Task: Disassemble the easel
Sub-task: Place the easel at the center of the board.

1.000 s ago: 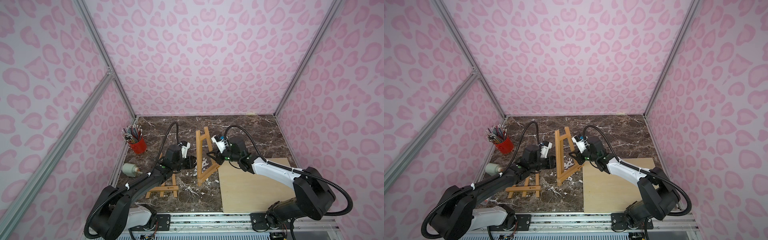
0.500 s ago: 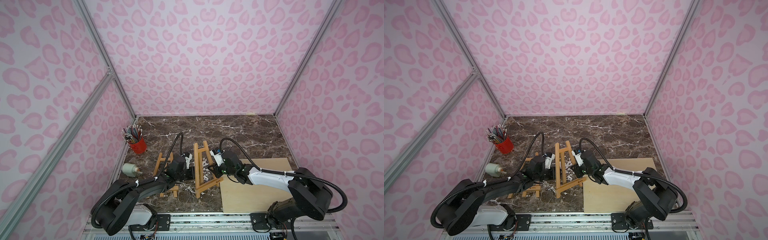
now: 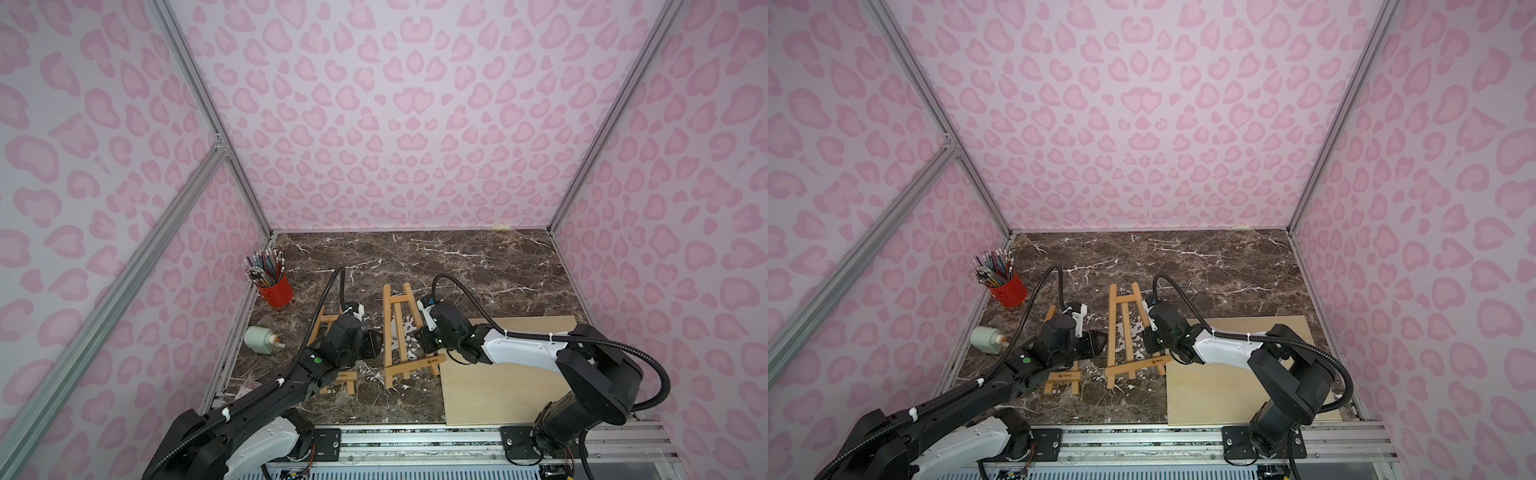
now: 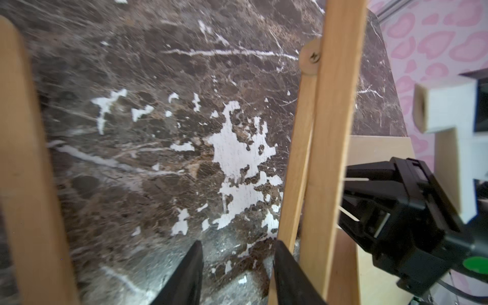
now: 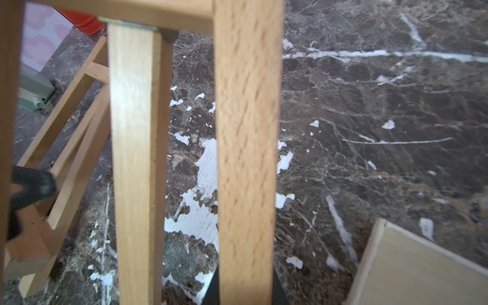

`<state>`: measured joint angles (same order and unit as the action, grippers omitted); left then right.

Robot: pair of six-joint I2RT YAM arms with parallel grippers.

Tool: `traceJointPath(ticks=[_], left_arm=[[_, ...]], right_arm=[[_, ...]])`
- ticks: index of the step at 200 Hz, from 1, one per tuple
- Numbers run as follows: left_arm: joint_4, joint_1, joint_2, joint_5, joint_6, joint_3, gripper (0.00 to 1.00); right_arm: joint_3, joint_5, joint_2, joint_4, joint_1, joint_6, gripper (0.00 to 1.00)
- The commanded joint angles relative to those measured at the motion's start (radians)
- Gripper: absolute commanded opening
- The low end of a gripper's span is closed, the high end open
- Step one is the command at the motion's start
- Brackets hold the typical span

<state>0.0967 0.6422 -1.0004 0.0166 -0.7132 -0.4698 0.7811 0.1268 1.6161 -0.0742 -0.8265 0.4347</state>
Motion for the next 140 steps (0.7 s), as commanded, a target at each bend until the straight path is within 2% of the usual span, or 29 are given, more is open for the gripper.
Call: traceJointPath(ticks=[1, 49, 76, 107, 140], left_arm=[[0.152, -0.008, 0.056, -0.118, 0.029, -0.029, 0.51], [0.247, -0.025, 0.097, -0.157, 0.072, -0.073, 0.64], [0.264, -0.031, 0.111, -0.165, 0.08, -0.072, 0.68], [0.275, -0.035, 0.123, -0.167, 0.088, -0.075, 0.69], [0.278, -0.037, 0.121, -0.166, 0.089, -0.075, 0.71]], right_arm=[[0.033, -0.076, 0.029, 0.055, -0.026, 0.061, 0.0], [0.11, -0.129, 0.134, 0.144, -0.119, 0.159, 0.0], [0.14, -0.155, 0.165, 0.175, -0.15, 0.181, 0.01], [0.163, -0.208, 0.181, 0.214, -0.161, 0.184, 0.08], [0.179, -0.213, 0.202, 0.23, -0.16, 0.176, 0.17]])
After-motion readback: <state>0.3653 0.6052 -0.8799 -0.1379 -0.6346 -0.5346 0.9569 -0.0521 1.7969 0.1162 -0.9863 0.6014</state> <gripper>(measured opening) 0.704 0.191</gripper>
